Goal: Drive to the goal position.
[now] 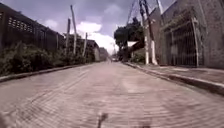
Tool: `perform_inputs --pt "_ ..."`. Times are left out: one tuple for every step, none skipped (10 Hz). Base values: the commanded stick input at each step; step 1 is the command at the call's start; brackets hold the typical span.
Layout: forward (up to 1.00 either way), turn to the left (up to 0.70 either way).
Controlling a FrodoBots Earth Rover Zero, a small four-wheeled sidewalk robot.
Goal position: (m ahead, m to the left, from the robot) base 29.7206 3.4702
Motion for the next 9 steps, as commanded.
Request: perform_inputs --pt "0.85 0.01" --pt "0.85 0.01" --pt "0.85 0.01" --pt "0.85 0.01" --pt "0.85 0.01" --pt "0.85 0.01" --pt "0.85 0.01" --pt "0.85 0.01" --pt "0.85 0.01"
